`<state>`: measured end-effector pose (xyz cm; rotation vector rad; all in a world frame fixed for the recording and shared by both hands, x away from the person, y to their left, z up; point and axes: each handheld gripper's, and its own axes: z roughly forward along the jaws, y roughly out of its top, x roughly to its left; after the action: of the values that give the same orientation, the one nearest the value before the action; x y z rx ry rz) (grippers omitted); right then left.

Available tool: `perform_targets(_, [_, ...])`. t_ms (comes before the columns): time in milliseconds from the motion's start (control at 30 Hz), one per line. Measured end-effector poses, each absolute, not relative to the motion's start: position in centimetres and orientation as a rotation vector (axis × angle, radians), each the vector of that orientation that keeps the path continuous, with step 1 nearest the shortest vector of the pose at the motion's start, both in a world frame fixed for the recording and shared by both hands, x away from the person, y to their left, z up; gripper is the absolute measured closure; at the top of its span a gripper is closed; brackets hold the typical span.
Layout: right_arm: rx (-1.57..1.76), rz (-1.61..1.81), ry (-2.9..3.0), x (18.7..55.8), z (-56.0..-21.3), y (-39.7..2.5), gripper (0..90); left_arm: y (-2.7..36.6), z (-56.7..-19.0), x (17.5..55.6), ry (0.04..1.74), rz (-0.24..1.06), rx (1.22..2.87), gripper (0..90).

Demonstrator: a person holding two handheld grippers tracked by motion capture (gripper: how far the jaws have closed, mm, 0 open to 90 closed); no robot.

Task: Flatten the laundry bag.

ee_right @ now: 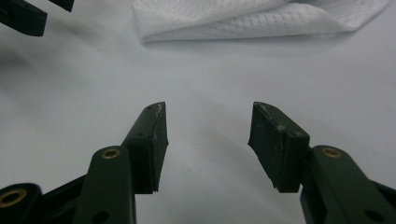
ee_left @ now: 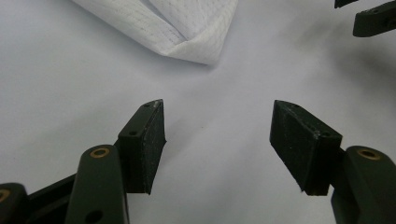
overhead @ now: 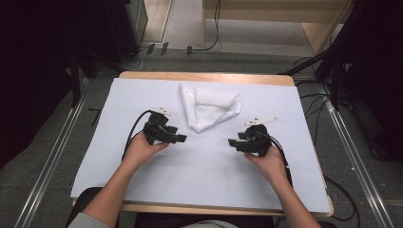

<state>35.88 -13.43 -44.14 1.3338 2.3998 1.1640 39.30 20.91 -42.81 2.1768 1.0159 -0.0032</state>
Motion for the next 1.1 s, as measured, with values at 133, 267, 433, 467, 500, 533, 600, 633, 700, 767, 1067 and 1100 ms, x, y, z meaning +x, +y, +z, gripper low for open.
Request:
perform_targets(133, [1.330, 1.157, 2.403, 35.93, -44.18, -13.45, 46.7, 21.06, -42.83, 39.36, 1.029, -0.009, 2.174, 36.6])
perform_targets(267, [1.321, 1.152, 2.414, 35.96, -44.24, -13.33, 46.0, 21.31, -42.77, 39.38, 1.035, -0.013, 2.164, 36.7])
perform_targets(433, [1.330, 1.154, 2.412, 36.04, -44.31, -13.29, 45.7, 21.34, -42.84, 39.37, 1.039, -0.010, 2.170, 36.8])
perform_targets(467, [1.330, 1.154, 2.412, 36.04, -44.31, -13.29, 45.7, 21.38, -42.85, 39.40, 1.038, -0.014, 2.171, 36.8])
perform_targets(500, [1.337, 1.153, 2.411, 36.03, -44.30, -13.30, 45.6, 21.42, -42.85, 39.42, 1.038, -0.015, 2.172, 36.7])
perform_targets(533, [1.344, 1.154, 2.411, 36.05, -44.29, -13.33, 45.4, 21.44, -42.86, 39.42, 1.041, -0.015, 2.172, 36.7])
perform_targets(600, [1.347, 1.154, 2.410, 36.04, -44.28, -13.35, 45.4, 21.47, -42.89, 39.42, 1.041, -0.018, 2.175, 36.7])
perform_targets(633, [1.347, 1.154, 2.409, 36.05, -44.28, -13.39, 45.4, 21.44, -42.92, 39.40, 1.042, -0.018, 2.178, 36.7])
perform_targets(700, [1.355, 1.150, 2.402, 36.04, -44.24, -13.44, 45.4, 21.38, -42.97, 39.39, 1.039, -0.017, 2.183, 36.7])
perform_targets(767, [1.362, 1.153, 2.401, 36.07, -44.24, -13.47, 45.4, 21.35, -43.01, 39.40, 1.034, -0.018, 2.191, 36.7])
perform_targets(1067, [1.364, 1.148, 2.396, 36.14, -44.24, -13.55, 46.0, 21.63, -42.96, 39.50, 1.044, -0.022, 2.175, 36.6])
perform_targets(1100, [1.363, 1.154, 2.395, 36.14, -44.24, -13.55, 46.0, 21.63, -42.95, 39.50, 1.043, -0.020, 2.177, 36.6])
